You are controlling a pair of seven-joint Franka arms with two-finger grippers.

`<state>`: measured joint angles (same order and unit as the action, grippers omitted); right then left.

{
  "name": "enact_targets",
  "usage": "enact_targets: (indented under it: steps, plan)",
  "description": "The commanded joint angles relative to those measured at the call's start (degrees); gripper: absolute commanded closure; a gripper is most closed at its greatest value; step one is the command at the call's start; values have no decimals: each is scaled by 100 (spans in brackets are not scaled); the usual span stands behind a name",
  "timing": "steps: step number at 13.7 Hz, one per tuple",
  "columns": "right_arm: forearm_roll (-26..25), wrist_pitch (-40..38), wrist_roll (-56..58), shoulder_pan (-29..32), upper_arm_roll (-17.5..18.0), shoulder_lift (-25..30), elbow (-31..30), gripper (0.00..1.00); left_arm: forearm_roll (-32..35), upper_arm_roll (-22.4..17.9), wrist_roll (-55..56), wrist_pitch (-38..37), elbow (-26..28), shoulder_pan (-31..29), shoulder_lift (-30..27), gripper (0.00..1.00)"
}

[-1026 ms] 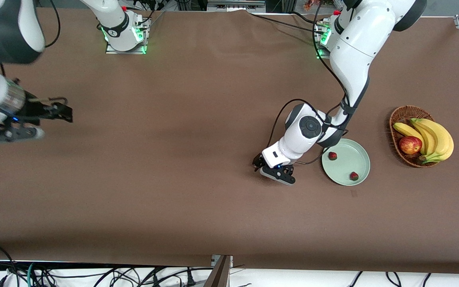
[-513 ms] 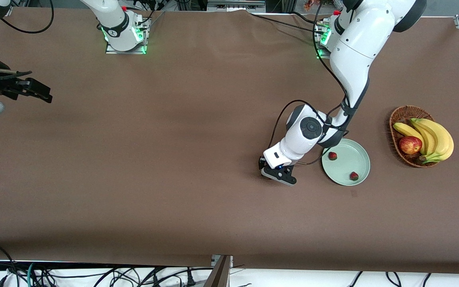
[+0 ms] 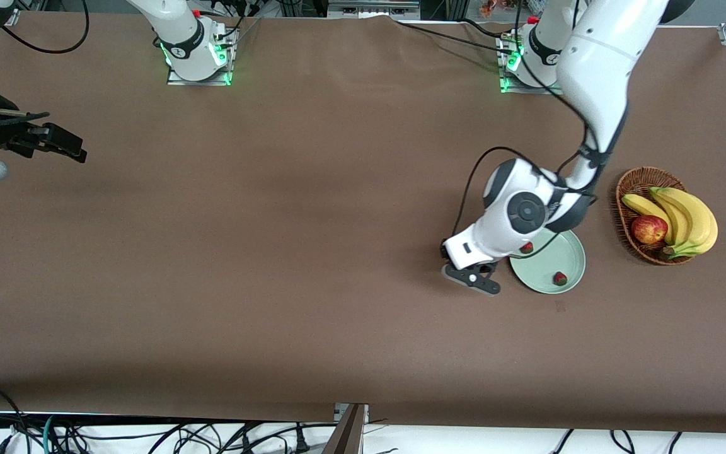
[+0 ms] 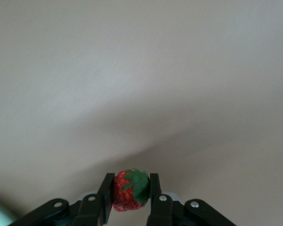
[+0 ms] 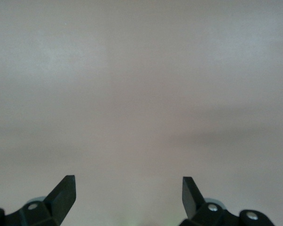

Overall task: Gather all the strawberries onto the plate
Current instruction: 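Carry the strawberry over the plate with the left gripper and open it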

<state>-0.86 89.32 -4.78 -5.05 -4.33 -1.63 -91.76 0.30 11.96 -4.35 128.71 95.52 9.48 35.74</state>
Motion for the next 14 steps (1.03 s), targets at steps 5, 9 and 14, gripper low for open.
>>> enact_targets:
  steps: [5,9,14]
  plan:
    - [-476,-143,1356,22,-15,31,132,0,829,16,-2515,-1077,256,-1245,-332,82]
    - [-450,-397,1356,22,-32,-329,720,0,858,52,-2685,-1146,256,-1317,-393,0]
    - [-81,-415,970,39,-120,-399,765,0,823,306,-2467,-1777,168,-1308,-1102,0]
